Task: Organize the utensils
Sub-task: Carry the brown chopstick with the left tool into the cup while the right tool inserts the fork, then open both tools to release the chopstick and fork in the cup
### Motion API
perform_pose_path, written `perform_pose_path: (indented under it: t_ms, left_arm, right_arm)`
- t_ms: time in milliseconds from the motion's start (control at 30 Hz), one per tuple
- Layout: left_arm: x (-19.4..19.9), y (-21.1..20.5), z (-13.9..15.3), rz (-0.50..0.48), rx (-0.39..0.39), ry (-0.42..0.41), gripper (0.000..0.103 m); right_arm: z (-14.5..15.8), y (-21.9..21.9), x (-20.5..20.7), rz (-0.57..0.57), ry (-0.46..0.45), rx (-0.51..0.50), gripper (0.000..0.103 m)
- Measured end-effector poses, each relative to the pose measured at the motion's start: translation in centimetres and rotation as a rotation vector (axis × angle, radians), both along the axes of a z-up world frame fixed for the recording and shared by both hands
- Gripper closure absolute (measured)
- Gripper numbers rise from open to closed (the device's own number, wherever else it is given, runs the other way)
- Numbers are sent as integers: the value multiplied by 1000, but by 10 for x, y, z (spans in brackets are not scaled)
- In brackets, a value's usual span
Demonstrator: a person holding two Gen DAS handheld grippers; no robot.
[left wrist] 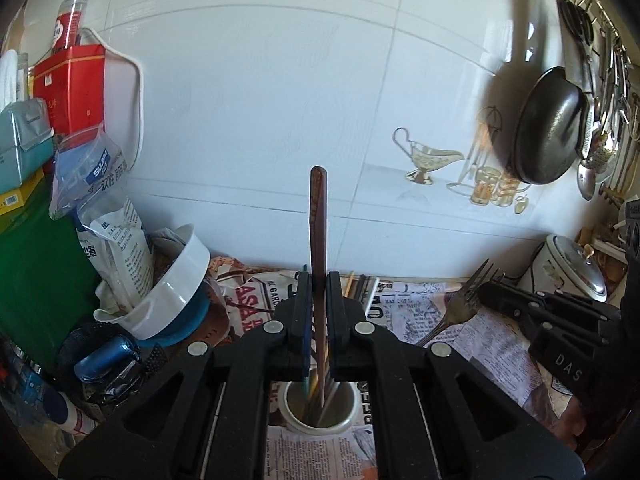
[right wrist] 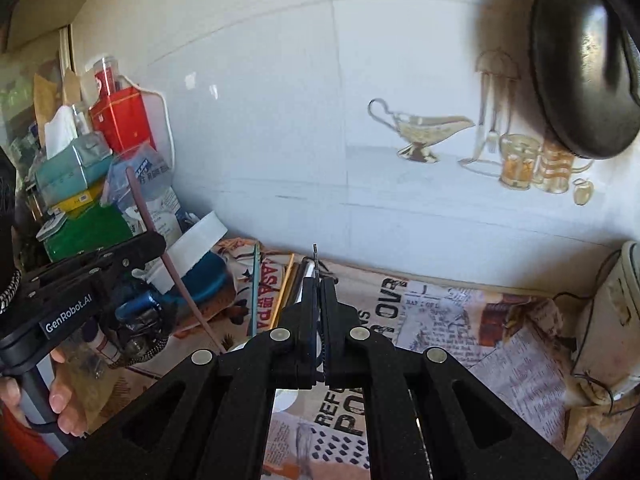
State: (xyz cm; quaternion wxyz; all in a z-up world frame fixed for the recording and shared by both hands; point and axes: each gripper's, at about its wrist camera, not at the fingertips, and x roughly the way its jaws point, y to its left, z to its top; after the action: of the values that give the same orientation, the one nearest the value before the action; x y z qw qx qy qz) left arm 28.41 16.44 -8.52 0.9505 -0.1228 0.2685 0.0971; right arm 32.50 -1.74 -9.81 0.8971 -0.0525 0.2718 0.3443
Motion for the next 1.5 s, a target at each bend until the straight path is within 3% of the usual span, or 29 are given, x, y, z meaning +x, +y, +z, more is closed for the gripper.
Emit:
perform_pose_path:
  t_ms: [467, 700, 933, 1167, 1400, 1500]
  left_arm:
    - [20, 25, -71, -9, -73, 152, 99]
    - [22, 21, -88, -21, -82, 209, 99]
    - [25, 17, -90, -34, -73, 241, 99]
    - [20, 7, -82, -35, -51, 245, 98]
    - [12, -2, -68, -16, -30, 227, 76]
    - [7, -8, -61, -10, -17, 215, 68]
  right_arm:
    - [-70, 52, 19, 39, 154, -151, 101]
    - [-91, 68, 19, 69, 201, -201, 100]
    - [-93, 70, 19, 73, 209, -220, 100]
    - [-85, 61, 16, 89, 209, -215, 84]
    - [-67, 38, 7, 68, 151, -208, 64]
    - [-61, 26, 4, 58, 132, -204, 60]
